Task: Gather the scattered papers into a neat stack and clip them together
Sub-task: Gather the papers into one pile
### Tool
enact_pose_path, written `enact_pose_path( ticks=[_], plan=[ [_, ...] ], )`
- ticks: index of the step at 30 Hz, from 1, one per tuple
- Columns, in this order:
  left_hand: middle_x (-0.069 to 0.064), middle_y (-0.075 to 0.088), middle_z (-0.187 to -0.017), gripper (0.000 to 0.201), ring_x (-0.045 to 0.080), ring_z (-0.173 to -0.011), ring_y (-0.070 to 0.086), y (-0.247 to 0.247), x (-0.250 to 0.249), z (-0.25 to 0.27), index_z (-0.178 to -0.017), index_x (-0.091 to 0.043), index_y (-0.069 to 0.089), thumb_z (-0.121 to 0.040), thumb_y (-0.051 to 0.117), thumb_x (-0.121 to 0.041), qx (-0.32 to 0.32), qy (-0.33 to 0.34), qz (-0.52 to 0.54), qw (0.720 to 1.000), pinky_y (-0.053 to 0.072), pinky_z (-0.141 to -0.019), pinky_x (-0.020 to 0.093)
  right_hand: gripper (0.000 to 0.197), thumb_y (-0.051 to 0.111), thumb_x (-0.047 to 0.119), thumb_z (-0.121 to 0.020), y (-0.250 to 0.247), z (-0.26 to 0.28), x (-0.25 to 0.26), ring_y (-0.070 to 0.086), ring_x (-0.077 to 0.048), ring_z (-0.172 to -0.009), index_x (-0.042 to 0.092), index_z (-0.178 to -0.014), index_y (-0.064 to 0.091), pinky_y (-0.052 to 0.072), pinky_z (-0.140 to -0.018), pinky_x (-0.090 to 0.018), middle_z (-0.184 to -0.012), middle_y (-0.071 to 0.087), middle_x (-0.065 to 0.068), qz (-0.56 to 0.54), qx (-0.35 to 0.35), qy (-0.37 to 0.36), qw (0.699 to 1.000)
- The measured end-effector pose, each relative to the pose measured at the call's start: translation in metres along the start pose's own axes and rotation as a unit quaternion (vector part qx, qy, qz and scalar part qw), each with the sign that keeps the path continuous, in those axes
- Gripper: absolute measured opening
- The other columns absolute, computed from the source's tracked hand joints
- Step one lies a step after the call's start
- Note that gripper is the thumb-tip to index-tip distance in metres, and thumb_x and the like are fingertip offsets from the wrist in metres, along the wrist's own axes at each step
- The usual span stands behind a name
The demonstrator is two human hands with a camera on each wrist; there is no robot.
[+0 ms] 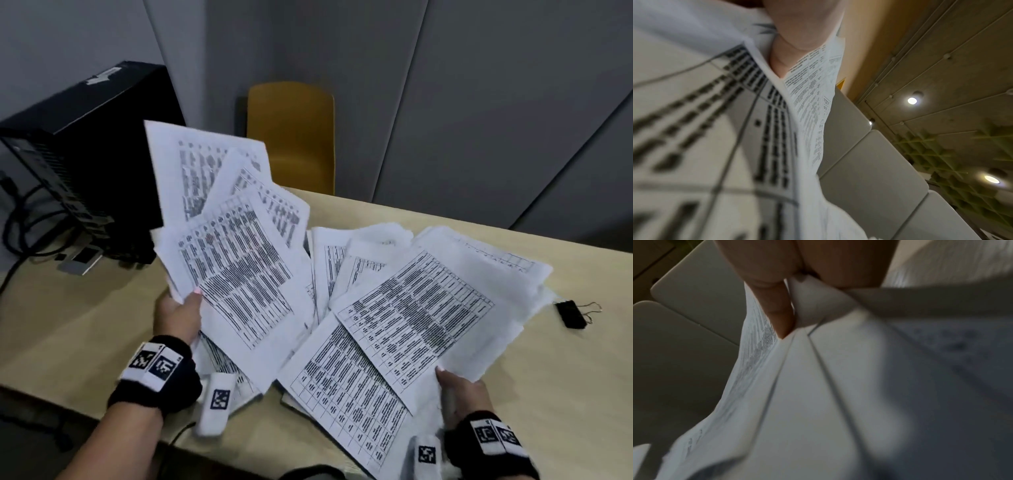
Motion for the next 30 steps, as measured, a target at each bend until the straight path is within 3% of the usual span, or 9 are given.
enact_pose_path(
  ticks=[4, 9, 13, 16, 20, 22, 25, 27, 30],
  plan=[
    [0.016, 0.061, -0.118, 0.033, 0.031, -0.108, 0.058, -0.021, -0.039, -0.007, -0.118, 0.002, 0.055, -0.09, 0.054, -0.016, -0.07, 0.036, 0.043, 0.996, 0.041, -0.091, 0.034, 0.028, 0.058, -0.003, -0.082, -0.001, 0.007, 0.011, 0.056, -0.033, -0.072, -0.011, -0.109, 0.052, 0.047, -0.042, -0.02, -0.099, 0.06, -0.026, 0.037, -0.002, -0.031, 0.999],
    [0.015, 0.061, -0.116, 0.035, 0.027, -0.106, 0.059, -0.021, -0.069, -0.009, -0.118, 0.003, 0.054, -0.088, 0.056, -0.016, -0.086, 0.057, 0.107, 0.989, 0.044, -0.091, 0.034, 0.041, 0.067, 0.008, -0.075, 0.001, 0.005, 0.011, 0.063, -0.039, -0.077, -0.012, -0.108, 0.054, 0.049, -0.068, -0.037, -0.099, 0.066, -0.028, 0.097, -0.009, -0.047, 0.994],
    [0.011, 0.058, -0.103, 0.023, 0.023, -0.095, 0.056, 0.026, -0.07, 0.017, -0.112, -0.002, 0.056, -0.09, 0.055, -0.008, 0.039, 0.061, 0.121, 0.99, 0.043, -0.082, 0.032, 0.038, 0.067, 0.007, -0.076, 0.0, 0.004, 0.01, 0.061, -0.036, -0.073, -0.01, -0.108, 0.055, 0.043, -0.059, -0.031, -0.098, 0.066, -0.029, 0.102, -0.006, -0.036, 0.994],
    [0.011, 0.063, -0.101, 0.015, 0.029, -0.099, 0.061, 0.07, -0.04, 0.036, -0.104, -0.009, 0.059, -0.089, 0.056, -0.009, 0.158, 0.041, 0.046, 0.986, 0.046, -0.09, 0.038, 0.039, 0.069, 0.005, -0.073, 0.002, 0.004, 0.009, 0.064, -0.037, -0.073, -0.012, -0.106, 0.057, 0.048, -0.065, -0.036, -0.095, 0.067, -0.03, 0.114, 0.007, -0.027, 0.993],
    [0.007, 0.061, -0.107, 0.034, 0.029, -0.107, 0.059, 0.109, 0.001, 0.052, -0.124, -0.008, 0.054, -0.09, 0.056, -0.012, 0.274, -0.02, -0.06, 0.96, 0.044, -0.095, 0.037, 0.042, 0.069, 0.017, -0.052, 0.01, 0.01, 0.016, 0.066, -0.031, -0.076, -0.006, -0.087, 0.064, 0.055, -0.065, -0.043, -0.09, 0.07, -0.019, 0.145, 0.055, -0.019, 0.988],
    [0.008, 0.061, -0.106, 0.039, 0.032, -0.106, 0.06, 0.121, 0.015, 0.056, -0.127, -0.006, 0.05, -0.089, 0.056, -0.012, 0.312, -0.041, -0.131, 0.94, 0.047, -0.092, 0.04, 0.043, 0.071, 0.017, -0.054, 0.007, 0.01, 0.018, 0.063, -0.028, -0.073, -0.007, -0.089, 0.063, 0.048, -0.061, -0.032, -0.088, 0.067, -0.019, 0.129, 0.054, 0.007, 0.99],
    [0.014, 0.064, -0.11, 0.038, 0.035, -0.103, 0.061, 0.132, 0.02, 0.059, -0.124, -0.005, 0.051, -0.088, 0.057, -0.014, 0.333, -0.044, -0.221, 0.916, 0.049, -0.089, 0.044, 0.077, 0.077, 0.031, -0.054, 0.009, 0.009, 0.009, 0.068, -0.027, -0.083, -0.002, -0.119, 0.054, 0.05, -0.066, -0.027, -0.101, 0.066, -0.021, 0.041, 0.095, 0.048, 0.993],
    [0.013, 0.063, -0.111, 0.039, 0.031, -0.102, 0.061, 0.142, 0.018, 0.064, -0.123, -0.003, 0.052, -0.088, 0.059, -0.016, 0.339, -0.036, -0.242, 0.908, 0.049, -0.089, 0.036, 0.103, 0.083, 0.048, -0.045, 0.013, 0.006, -0.003, 0.057, -0.025, -0.116, 0.015, -0.134, 0.044, 0.046, -0.092, -0.034, -0.124, 0.061, -0.011, -0.006, 0.121, 0.089, 0.989],
    [0.013, 0.06, -0.122, 0.044, 0.023, -0.096, 0.055, 0.16, 0.014, 0.08, -0.127, -0.004, 0.048, -0.088, 0.059, -0.022, 0.356, -0.011, -0.271, 0.894, 0.043, -0.086, 0.026, 0.083, 0.086, 0.043, -0.045, 0.018, 0.009, 0.004, 0.066, -0.037, -0.098, 0.012, -0.117, 0.058, 0.05, -0.088, -0.051, -0.106, 0.071, -0.017, 0.053, 0.157, 0.05, 0.985]
  ],
)
Point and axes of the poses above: each hand's wrist, its own z-axis away from the middle knuckle, its own y-axis out of the palm, x = y × z, the point moved 8 cm from there along -z, towards the middle knuckle
